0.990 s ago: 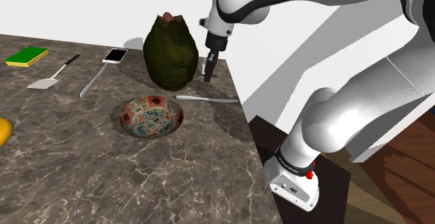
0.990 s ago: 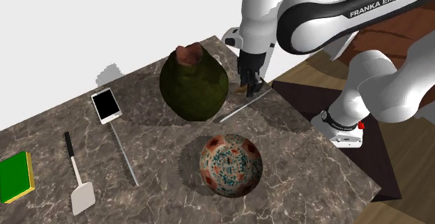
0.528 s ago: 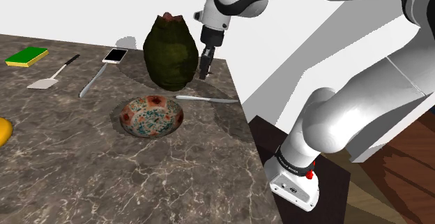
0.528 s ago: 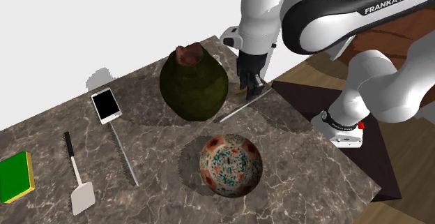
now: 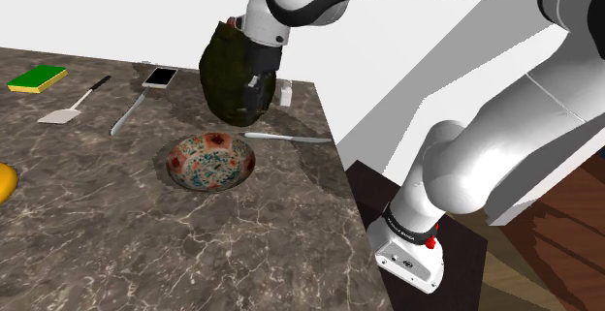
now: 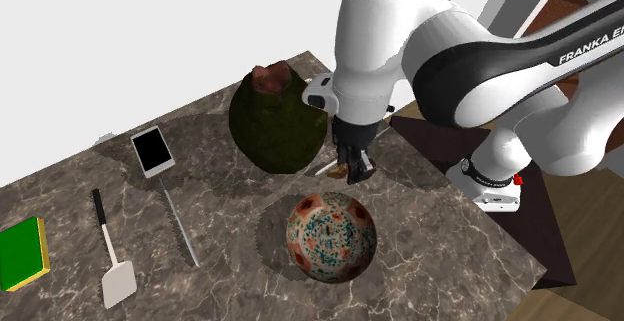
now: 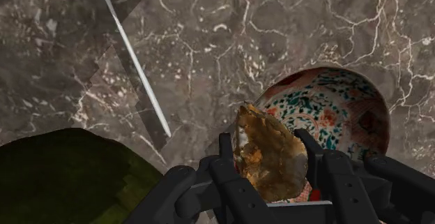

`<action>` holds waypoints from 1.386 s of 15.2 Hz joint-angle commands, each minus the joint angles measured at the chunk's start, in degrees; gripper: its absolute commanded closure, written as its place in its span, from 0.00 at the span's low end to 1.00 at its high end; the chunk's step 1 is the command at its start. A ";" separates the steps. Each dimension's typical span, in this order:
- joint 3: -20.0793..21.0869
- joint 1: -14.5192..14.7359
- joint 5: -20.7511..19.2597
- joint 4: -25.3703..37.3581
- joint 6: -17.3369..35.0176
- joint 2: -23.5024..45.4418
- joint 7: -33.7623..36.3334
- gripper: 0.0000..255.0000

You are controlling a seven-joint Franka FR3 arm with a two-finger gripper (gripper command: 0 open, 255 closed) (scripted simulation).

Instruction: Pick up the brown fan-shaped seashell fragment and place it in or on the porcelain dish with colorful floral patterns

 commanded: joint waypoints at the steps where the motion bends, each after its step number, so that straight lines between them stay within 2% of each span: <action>1: 1.88 1.03 0.41 2.04 0.62 2.21 2.72 1.00; 7: 7.14 3.88 0.26 8.80 1.86 8.89 10.93 1.00; 21: 7.72 4.18 0.63 2.15 12.68 13.15 9.80 1.00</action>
